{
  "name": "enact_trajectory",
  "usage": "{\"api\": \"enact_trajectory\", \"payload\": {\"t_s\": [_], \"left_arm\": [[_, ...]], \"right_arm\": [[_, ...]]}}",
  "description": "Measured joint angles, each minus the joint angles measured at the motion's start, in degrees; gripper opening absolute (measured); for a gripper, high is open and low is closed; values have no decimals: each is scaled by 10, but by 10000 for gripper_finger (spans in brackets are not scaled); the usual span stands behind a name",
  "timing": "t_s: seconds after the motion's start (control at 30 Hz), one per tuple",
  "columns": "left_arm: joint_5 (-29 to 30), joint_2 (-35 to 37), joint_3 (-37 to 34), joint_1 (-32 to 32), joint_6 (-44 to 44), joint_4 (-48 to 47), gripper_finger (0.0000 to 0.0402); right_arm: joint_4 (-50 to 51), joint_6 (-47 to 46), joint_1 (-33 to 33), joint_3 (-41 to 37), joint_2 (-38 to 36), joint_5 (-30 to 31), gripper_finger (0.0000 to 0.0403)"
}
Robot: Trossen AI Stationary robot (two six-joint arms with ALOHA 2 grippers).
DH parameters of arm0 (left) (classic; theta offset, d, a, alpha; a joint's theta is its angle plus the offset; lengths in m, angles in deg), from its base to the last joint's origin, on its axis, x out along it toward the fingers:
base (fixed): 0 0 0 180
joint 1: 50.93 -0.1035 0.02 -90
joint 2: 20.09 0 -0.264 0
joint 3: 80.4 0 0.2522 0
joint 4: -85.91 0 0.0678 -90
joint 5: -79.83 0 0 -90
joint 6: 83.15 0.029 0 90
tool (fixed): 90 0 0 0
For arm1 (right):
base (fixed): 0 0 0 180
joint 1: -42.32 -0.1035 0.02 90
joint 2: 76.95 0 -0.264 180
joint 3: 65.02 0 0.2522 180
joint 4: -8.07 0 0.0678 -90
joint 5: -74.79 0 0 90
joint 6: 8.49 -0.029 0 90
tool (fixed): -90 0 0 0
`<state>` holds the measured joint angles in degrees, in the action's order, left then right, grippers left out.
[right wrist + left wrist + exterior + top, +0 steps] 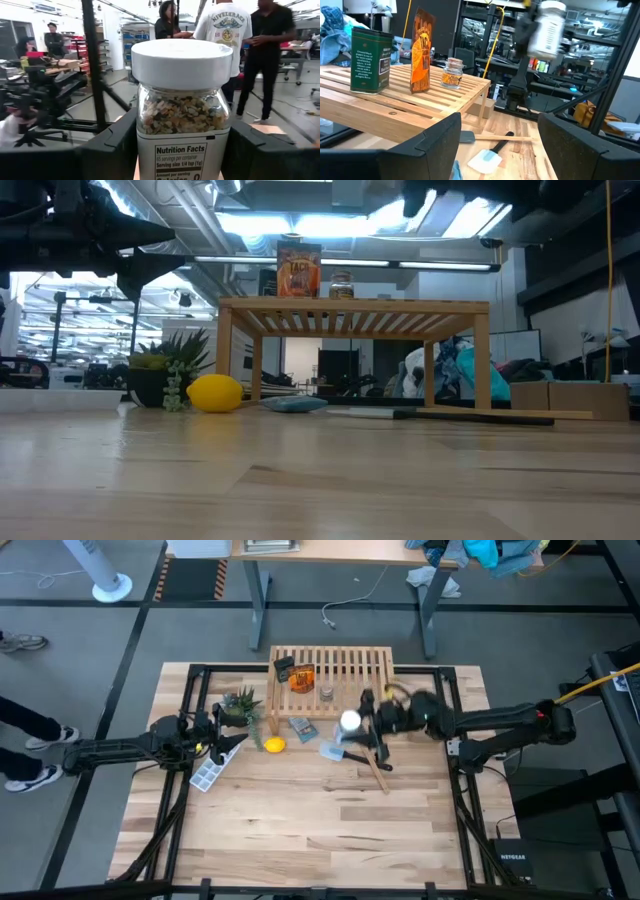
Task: Shelf spices
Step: Remove the white seasoning bottle from the shelf
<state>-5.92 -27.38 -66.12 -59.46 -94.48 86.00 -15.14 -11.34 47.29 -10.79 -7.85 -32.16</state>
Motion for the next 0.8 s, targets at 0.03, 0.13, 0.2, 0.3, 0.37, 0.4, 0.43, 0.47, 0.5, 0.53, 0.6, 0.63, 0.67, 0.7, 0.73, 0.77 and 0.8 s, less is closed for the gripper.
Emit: {"api": "enact_trajectory", "payload": {"t_s": [0.03, 0.13, 0.2, 0.3, 0.37, 0.4, 0.43, 0.47, 0.5, 0.53, 0.6, 0.63, 0.67, 0.7, 0.73, 0.77, 0.8], "left_arm": [[0, 0, 0, 0, -3, 0, 258], [0, 0, 0, 0, -8, 0, 258], [0, 0, 0, 0, -9, 0, 258], [0, 0, 0, 0, -9, 0, 258], [-1, 0, 0, 0, -13, -1, 258], [-1, 0, 0, 0, -17, 0, 258], [-2, 0, 0, 0, -19, -1, 258], [-2, 0, 0, 0, -23, -1, 258], [-2, 0, 0, 0, -28, -2, 258], [-2, 0, 0, 0, -31, -5, 258], [-2, 0, 0, 0, -36, -15, 258], [-2, 0, 0, 0, -38, -21, 258], [-2, 0, 0, 0, -41, -28, 258], [-2, 0, 0, 0, -45, -36, 258], [-2, 0, 0, 0, -49, -41, 258], [-2, 0, 0, 0, -53, -46, 258], [-2, 0, 0, 0, -59, -52, 258]], "right_arm": [[-1, 0, -27, 0, 3, 26, 206], [-6, 8, -101, 0, 22, 119, 206], [-17, 20, -144, 0, 48, 184, 206], [-69, 34, -186, 0, 112, 255, 206], [-125, 33, -194, 0, 166, 273, 206], [-159, 32, -194, 0, 196, 274, 206], [-193, 26, -193, 0, 227, 275, 206], [-228, 17, -191, 0, 257, 278, 206], [-264, 11, -186, 0, 289, 280, 206], [-293, 3, -182, 4, 319, 281, 206], [-333, -12, -171, 21, 374, 279, 206], [-343, -16, -166, 35, 398, 277, 206], [-343, -18, -161, 50, 421, 273, 206], [-339, -19, -156, 67, 444, 268, 206], [-336, -19, -152, 87, 466, 260, 206], [-333, -20, -149, 106, 488, 248, 206], [-331, -19, -146, 125, 509, 235, 206]]}}
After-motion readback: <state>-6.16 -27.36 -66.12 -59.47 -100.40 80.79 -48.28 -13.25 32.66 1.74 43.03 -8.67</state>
